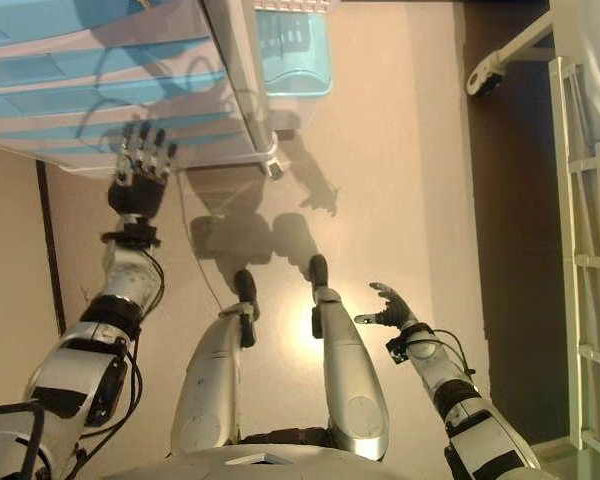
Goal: Open the drawer and pick up the medicine
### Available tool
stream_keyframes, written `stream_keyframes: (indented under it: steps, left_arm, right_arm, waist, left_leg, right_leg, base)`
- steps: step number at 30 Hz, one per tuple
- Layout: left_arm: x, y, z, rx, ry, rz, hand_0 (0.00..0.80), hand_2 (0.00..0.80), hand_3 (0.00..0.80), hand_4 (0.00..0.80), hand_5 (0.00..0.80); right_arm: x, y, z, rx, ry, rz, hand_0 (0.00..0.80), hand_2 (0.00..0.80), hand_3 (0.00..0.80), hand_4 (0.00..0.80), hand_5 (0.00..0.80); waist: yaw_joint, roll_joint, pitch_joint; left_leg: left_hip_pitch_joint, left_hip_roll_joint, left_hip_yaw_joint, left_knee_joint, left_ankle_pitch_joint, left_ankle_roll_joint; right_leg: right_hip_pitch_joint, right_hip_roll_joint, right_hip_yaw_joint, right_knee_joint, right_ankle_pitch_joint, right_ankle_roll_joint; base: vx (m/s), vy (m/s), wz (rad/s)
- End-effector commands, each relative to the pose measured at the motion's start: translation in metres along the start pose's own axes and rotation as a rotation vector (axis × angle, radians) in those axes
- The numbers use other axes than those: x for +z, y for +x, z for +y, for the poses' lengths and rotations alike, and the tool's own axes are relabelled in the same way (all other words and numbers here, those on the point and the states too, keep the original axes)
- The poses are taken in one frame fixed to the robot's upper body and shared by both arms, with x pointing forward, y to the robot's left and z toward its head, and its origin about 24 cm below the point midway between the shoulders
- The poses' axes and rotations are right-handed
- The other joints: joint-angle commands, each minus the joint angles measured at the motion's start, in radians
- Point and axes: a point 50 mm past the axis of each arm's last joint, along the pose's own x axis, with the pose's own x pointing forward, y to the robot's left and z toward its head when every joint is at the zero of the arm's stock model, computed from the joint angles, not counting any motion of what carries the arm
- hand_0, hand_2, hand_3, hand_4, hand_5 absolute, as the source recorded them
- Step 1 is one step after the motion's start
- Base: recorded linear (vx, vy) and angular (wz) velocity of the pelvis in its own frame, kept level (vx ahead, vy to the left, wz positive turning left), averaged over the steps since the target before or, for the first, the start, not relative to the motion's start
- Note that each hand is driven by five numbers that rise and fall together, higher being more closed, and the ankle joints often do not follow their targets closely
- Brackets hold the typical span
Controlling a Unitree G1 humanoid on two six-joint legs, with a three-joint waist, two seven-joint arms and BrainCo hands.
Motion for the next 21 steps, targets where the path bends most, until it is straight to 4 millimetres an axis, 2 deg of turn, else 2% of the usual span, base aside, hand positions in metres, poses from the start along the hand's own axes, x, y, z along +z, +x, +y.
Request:
stream_keyframes:
  steps: [1, 5, 12, 17, 21]
  left_arm:
    - [0.032, 0.015, -0.010, -0.093, -0.014, -0.122, 0.000, 0.000, 0.000, 0.000, 0.000]
    - [0.047, 0.031, -0.021, -0.138, -0.027, -0.187, 0.000, 0.000, 0.000, 0.000, 0.000]
    - [0.070, 0.047, -0.034, -0.193, -0.061, -0.282, 0.000, 0.000, 0.000, 0.000, 0.000]
    - [0.082, 0.052, -0.037, -0.200, -0.042, -0.308, 0.000, 0.000, 0.000, 0.000, 0.000]
    - [0.083, 0.053, -0.034, -0.177, -0.027, -0.287, 0.000, 0.000, 0.000, 0.000, 0.000]
  right_arm:
    - [-0.010, -0.012, 0.011, 0.028, 0.015, -0.019, 0.000, 0.000, 0.000, 0.000, 0.000]
    - [-0.009, -0.012, 0.016, 0.039, 0.019, -0.031, 0.000, 0.000, 0.000, 0.000, 0.000]
    - [-0.009, -0.014, 0.022, 0.053, 0.024, -0.040, 0.000, 0.000, 0.000, 0.000, 0.000]
    - [-0.011, -0.015, 0.024, 0.062, 0.025, -0.039, 0.000, 0.000, 0.000, 0.000, 0.000]
    - [-0.010, -0.015, 0.026, 0.061, 0.031, -0.041, 0.000, 0.000, 0.000, 0.000, 0.000]
  waist:
    - [-0.010, -0.031, -0.046]
    - [-0.014, -0.038, -0.040]
    - [-0.015, -0.041, -0.034]
    - [-0.012, -0.043, -0.030]
    - [-0.007, -0.044, -0.025]
  left_leg:
    - [-0.070, -0.059, -0.008, 0.141, -0.139, 0.041]
    - [-0.078, -0.058, -0.007, 0.164, -0.155, 0.044]
    - [-0.080, -0.061, -0.009, 0.182, -0.173, 0.047]
    - [-0.079, -0.061, -0.011, 0.183, -0.176, 0.048]
    - [-0.076, -0.064, -0.013, 0.180, -0.175, 0.049]
  right_leg:
    - [0.014, -0.001, -0.050, -0.061, 0.029, 0.026]
    - [0.014, -0.001, -0.048, -0.057, 0.028, 0.026]
    - [0.020, -0.005, -0.050, -0.058, 0.031, 0.029]
    - [0.026, -0.008, -0.053, -0.061, 0.031, 0.032]
    - [0.032, -0.009, -0.056, -0.064, 0.031, 0.032]
  base:
    - [0.022, -0.032, -0.10]
    - [0.009, -0.013, -0.03]
    - [0.000, 0.000, 0.00]
    - [0.001, -0.004, 0.01]
    - [0.005, -0.021, 0.04]
